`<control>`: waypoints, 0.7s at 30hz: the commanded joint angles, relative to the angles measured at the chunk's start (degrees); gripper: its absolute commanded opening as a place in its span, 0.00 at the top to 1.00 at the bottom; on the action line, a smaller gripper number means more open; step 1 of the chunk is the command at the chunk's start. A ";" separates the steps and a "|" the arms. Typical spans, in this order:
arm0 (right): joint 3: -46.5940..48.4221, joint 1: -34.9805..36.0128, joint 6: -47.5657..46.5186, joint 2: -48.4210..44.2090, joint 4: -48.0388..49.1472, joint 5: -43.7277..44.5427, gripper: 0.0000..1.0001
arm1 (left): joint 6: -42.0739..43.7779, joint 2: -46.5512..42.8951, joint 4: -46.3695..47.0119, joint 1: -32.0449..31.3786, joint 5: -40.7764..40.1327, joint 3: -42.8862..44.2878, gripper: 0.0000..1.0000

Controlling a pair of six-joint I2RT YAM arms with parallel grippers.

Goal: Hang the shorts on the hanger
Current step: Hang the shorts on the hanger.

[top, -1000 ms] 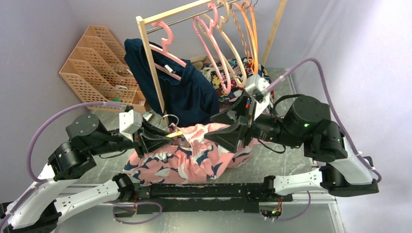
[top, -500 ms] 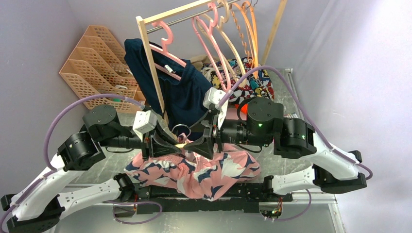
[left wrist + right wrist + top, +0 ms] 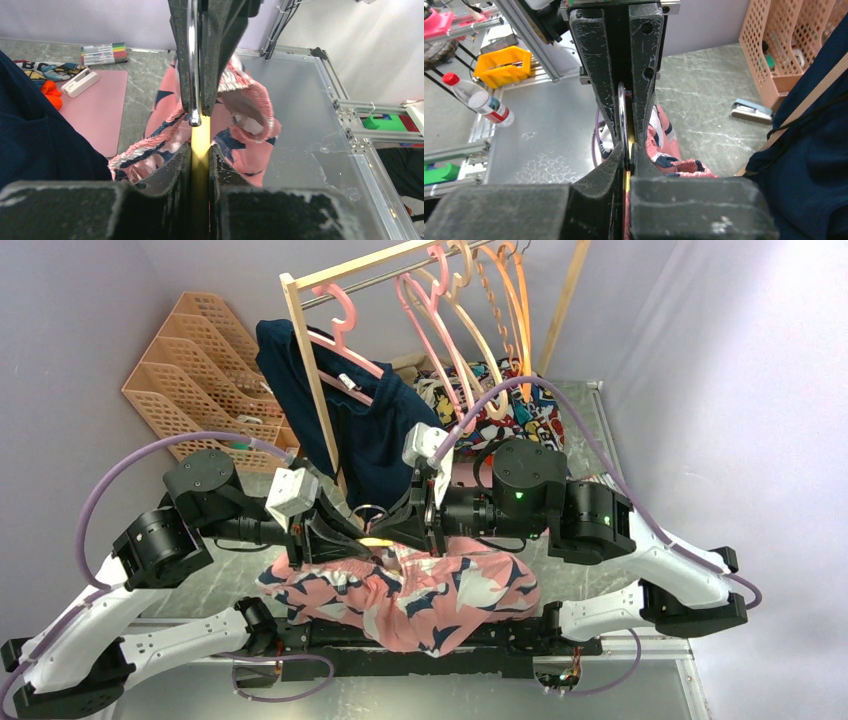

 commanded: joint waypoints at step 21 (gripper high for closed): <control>-13.84 0.02 4.83 -17.74 17.52 5.92 1.00 | 0.90 -16.52 -0.61 -0.05 -28.08 -0.67 0.27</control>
